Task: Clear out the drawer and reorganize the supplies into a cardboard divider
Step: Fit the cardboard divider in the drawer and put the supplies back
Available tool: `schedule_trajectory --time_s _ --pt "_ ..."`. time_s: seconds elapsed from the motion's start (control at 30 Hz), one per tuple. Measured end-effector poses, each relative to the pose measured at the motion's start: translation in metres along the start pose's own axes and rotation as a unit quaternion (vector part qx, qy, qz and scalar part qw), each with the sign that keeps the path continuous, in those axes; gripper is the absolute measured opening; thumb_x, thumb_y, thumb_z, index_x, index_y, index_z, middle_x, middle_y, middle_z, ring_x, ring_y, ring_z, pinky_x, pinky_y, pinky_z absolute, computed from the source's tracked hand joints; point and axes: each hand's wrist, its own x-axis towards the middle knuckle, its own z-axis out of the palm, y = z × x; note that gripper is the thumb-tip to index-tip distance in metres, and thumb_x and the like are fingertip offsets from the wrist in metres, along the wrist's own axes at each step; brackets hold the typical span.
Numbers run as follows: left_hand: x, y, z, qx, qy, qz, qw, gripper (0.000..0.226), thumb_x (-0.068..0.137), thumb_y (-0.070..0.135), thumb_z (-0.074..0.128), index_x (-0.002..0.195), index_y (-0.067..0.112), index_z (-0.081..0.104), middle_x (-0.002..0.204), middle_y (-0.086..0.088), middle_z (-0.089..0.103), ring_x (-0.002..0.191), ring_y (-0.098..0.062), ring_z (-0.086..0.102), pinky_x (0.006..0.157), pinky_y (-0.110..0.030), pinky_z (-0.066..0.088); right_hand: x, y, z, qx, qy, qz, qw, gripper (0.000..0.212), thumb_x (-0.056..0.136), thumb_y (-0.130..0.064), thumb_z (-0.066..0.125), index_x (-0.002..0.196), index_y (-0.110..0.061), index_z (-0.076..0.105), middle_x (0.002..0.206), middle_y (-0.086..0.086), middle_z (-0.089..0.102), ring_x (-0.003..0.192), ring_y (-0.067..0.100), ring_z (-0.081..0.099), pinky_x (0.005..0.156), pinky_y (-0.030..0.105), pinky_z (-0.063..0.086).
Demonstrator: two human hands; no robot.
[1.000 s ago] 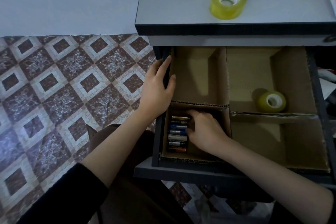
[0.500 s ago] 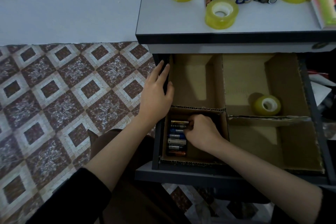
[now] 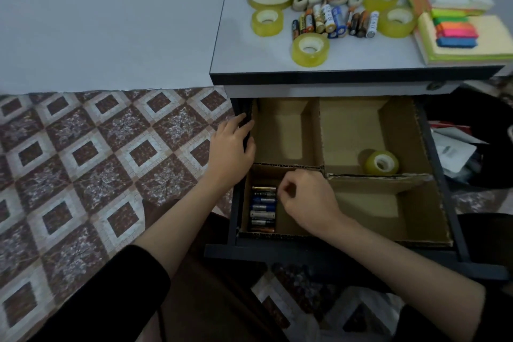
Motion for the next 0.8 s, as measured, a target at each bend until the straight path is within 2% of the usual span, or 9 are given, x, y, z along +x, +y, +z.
schedule_trajectory --time_s 0.07,0.1,0.2,0.33,0.43,0.53,0.63,0.7,0.8 --pt "-0.006 0.004 -0.006 -0.003 0.007 0.006 1.000 0.038 0.088 0.016 0.048 0.122 0.006 0.061 0.131 -0.015 0.054 0.120 -0.033 0.048 0.099 -0.045 0.039 -0.009 -0.002 -0.010 -0.018 0.029 -0.047 0.998 0.013 0.090 -0.016 0.057 0.089 -0.014 0.070 0.091 -0.003 0.064 0.077 0.006 0.054 0.058 0.007 0.035" --pt "-0.008 0.006 -0.009 -0.007 0.013 0.009 1.000 0.035 0.088 0.014 0.050 0.120 0.007 0.062 0.130 -0.014 0.054 0.120 -0.031 0.048 0.100 -0.044 0.039 -0.012 -0.002 -0.016 -0.019 0.041 -0.063 0.997 0.013 0.089 -0.016 0.058 0.089 -0.014 0.070 0.090 -0.003 0.064 0.079 0.008 0.056 0.062 0.012 0.041" --pt "-0.008 0.018 -0.023 -0.019 0.034 0.018 0.999 0.029 0.089 0.008 0.055 0.116 0.006 0.064 0.128 -0.013 0.055 0.121 -0.027 0.048 0.101 -0.032 0.034 -0.013 -0.001 -0.043 -0.010 0.061 -0.077 0.995 0.012 0.090 -0.017 0.058 0.092 -0.016 0.070 0.089 -0.006 0.061 0.082 0.009 0.058 0.074 0.022 0.050" --pt "0.004 0.039 -0.043 -0.021 0.059 0.039 0.997 0.025 0.090 0.009 0.056 0.112 0.006 0.066 0.122 -0.009 0.058 0.116 -0.022 0.050 0.096 -0.019 0.030 -0.009 0.004 -0.090 -0.036 0.116 -0.078 0.989 0.010 0.089 -0.018 0.061 0.092 -0.018 0.070 0.086 -0.008 0.060 0.079 0.005 0.055 0.070 0.017 0.047" --pt "0.019 0.055 -0.055 -0.028 0.073 0.062 0.995 0.021 0.089 0.010 0.058 0.107 0.006 0.068 0.115 -0.008 0.062 0.107 -0.020 0.054 0.092 -0.021 0.037 -0.001 0.007 -0.122 -0.048 0.149 -0.067 0.985 0.007 0.088 -0.018 0.062 0.086 -0.019 0.068 0.082 -0.010 0.058 0.076 0.002 0.052 0.062 0.012 0.040" --pt "0.037 0.074 -0.066 -0.042 0.088 0.090 0.991 0.018 0.087 0.010 0.060 0.103 0.007 0.069 0.106 -0.006 0.064 0.101 -0.017 0.055 0.088 -0.021 0.039 0.011 0.010 -0.156 -0.056 0.173 -0.067 0.981 0.008 0.088 -0.016 0.061 0.085 -0.017 0.069 0.084 -0.004 0.063 0.081 0.010 0.058 0.070 0.022 0.045" --pt "0.058 0.091 -0.079 -0.043 0.113 0.105 0.987 0.020 0.087 0.012 0.062 0.106 0.009 0.067 0.101 -0.003 0.062 0.088 -0.010 0.052 0.079 -0.020 0.039 0.027 0.010 -0.191 -0.090 0.199 -0.062 0.974 0.012 0.088 -0.016 0.060 0.093 -0.013 0.070 0.094 0.001 0.068 0.088 0.015 0.059 0.072 0.025 0.043" --pt "0.076 0.102 -0.088 -0.042 0.129 0.120 0.983 0.020 0.085 0.013 0.064 0.105 0.009 0.067 0.097 -0.005 0.064 0.083 -0.012 0.052 0.077 -0.022 0.039 0.039 0.008 -0.212 -0.127 0.215 -0.044 0.967 0.019 0.087 -0.017 0.059 0.103 -0.012 0.070 0.103 0.003 0.068 0.098 0.020 0.059 0.075 0.027 0.041" --pt "0.105 0.116 -0.098 -0.027 0.113 0.127 0.985 0.021 0.084 0.017 0.066 0.103 0.010 0.068 0.099 -0.005 0.064 0.087 -0.018 0.055 0.079 -0.029 0.042 0.058 0.004 -0.239 -0.160 0.215 -0.028 0.963 0.023 0.086 -0.019 0.060 0.106 -0.012 0.069 0.111 0.006 0.066 0.105 0.026 0.057 0.079 0.030 0.042"
